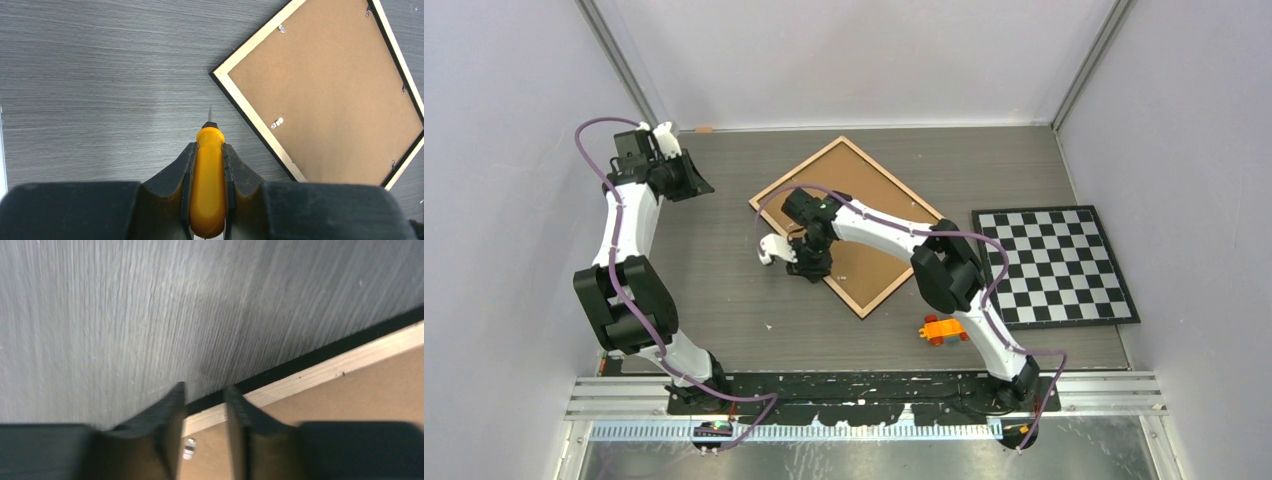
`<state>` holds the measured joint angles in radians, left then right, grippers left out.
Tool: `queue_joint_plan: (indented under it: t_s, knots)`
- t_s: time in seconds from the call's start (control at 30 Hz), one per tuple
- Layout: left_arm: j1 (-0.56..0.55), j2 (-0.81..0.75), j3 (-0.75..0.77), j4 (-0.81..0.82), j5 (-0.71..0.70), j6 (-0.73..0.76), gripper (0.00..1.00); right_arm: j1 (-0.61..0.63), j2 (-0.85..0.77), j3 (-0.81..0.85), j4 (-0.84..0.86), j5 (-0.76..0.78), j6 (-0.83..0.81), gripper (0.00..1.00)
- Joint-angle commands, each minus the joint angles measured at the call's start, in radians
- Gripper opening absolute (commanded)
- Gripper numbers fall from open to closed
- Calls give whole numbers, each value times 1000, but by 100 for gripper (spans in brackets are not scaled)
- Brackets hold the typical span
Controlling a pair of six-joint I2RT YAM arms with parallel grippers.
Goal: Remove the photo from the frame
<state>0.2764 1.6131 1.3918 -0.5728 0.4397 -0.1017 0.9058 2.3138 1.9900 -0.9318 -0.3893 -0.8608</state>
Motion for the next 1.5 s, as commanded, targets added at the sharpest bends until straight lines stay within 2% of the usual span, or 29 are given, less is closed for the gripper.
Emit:
queue_joint_plan:
  t_s: [0.0, 0.17, 0.27, 0.33, 0.43, 0.57, 0.8, 1.1, 1.27, 1.37, 1.47]
  knots:
    - [7, -9, 27, 36, 23, -3, 0, -109, -129, 31, 162, -6, 396, 57]
    - [6, 10, 39, 42, 38, -18, 0, -300, -251, -87, 312, 46, 751, 61]
    - [7, 24, 41, 53, 43, -33, 0, -424, -316, -185, 348, 105, 869, 61]
    - [7, 32, 41, 60, 51, -43, 0, -489, -344, -238, 340, 152, 889, 61]
    - [7, 44, 44, 61, 57, -51, 0, -571, -348, -262, 283, 192, 829, 61]
    - [7, 57, 53, 61, 61, -52, 0, -678, -312, -260, 238, 124, 723, 61]
    - [7, 72, 83, 47, 59, -47, 0, -708, -141, -77, 61, 12, 558, 58]
    - [6, 81, 86, 41, 52, -43, 0, -698, 52, 146, 101, 18, 609, 57]
    - [7, 81, 88, 35, 43, -34, 0, -666, 125, 209, 114, 25, 579, 54]
    - [7, 82, 88, 30, 39, -30, 0, -644, 165, 234, 114, 18, 550, 50]
    - [7, 79, 89, 27, 37, -29, 0, -623, 223, 334, 31, -6, 504, 42]
